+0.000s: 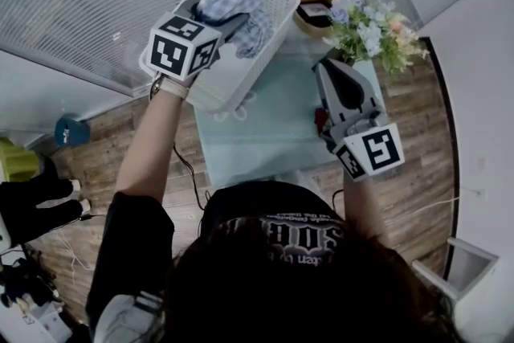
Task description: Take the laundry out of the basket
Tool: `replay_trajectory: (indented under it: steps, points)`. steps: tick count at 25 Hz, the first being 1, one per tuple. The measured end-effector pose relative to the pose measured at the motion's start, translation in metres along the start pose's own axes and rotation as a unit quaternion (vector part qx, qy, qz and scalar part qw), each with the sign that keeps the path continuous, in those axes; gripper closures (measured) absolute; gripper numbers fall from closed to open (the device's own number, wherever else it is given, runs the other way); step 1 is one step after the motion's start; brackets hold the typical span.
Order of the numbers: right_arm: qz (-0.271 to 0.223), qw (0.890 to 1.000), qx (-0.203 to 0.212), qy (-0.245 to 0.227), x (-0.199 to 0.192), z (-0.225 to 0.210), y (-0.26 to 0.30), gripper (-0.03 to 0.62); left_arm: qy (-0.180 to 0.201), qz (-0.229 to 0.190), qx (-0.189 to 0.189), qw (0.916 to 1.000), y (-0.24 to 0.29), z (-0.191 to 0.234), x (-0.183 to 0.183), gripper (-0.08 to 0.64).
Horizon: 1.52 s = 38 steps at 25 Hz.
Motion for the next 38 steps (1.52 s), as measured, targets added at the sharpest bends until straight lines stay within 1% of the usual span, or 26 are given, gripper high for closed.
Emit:
replay_trajectory:
  steps: [3, 5, 8, 10, 13, 19, 26, 31, 38]
  points:
    - [-0.003, 1.000, -0.001, -0.002, 0.002, -0.002, -0.005, 0.563, 0.008, -0.009, 0.005, 0.9999, -0.009, -0.010, 0.013, 0.313]
    - [-0.004, 1.000, -0.003, -0.003, 0.003, -0.002, -0.008, 0.563, 0.007, -0.021, 0.002, 0.9997, -0.015, -0.018, 0.022, 0.313]
    - [-0.004, 1.000, -0.004, -0.009, 0.007, 0.000, -0.014, 0.563, 0.009, -0.045, -0.008, 0.9989, -0.025, -0.033, 0.036, 0.313]
    - [-0.006, 1.000, -0.006, -0.015, 0.011, -0.001, -0.019, 0.563, 0.023, -0.057, -0.013, 0.9980, -0.029, -0.045, 0.045, 0.313]
    - [-0.011, 1.000, -0.010, -0.016, 0.013, -0.004, -0.026, 0.563, 0.039, -0.071, -0.024, 0.9964, -0.030, -0.066, 0.056, 0.313]
    - [-0.021, 0.999, -0.023, -0.025, 0.030, -0.004, -0.039, 0.563, 0.048, -0.094, -0.054, 0.9929, -0.038, -0.097, 0.076, 0.313]
    - [-0.032, 0.997, -0.057, -0.036, 0.040, -0.015, -0.058, 0.563, 0.052, -0.116, -0.097, 0.9872, -0.036, -0.130, 0.086, 0.313]
    - [-0.041, 0.995, -0.083, -0.040, 0.044, -0.025, -0.087, 0.563, 0.069, -0.111, -0.123, 0.9838, -0.031, -0.165, 0.085, 0.313]
    - [-0.040, 0.993, -0.104, -0.043, 0.045, -0.034, -0.110, 0.563, 0.067, -0.115, -0.137, 0.9816, -0.025, -0.195, 0.074, 0.313]
Point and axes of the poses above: the fingertips, and each gripper's own axes: y forward along the fingers, z to its left, x out of its top, the point moved 10 cm from there along -y, backward along the fingers, and after that the axes turned 3 degrees about -y, right-handed, at the moved point
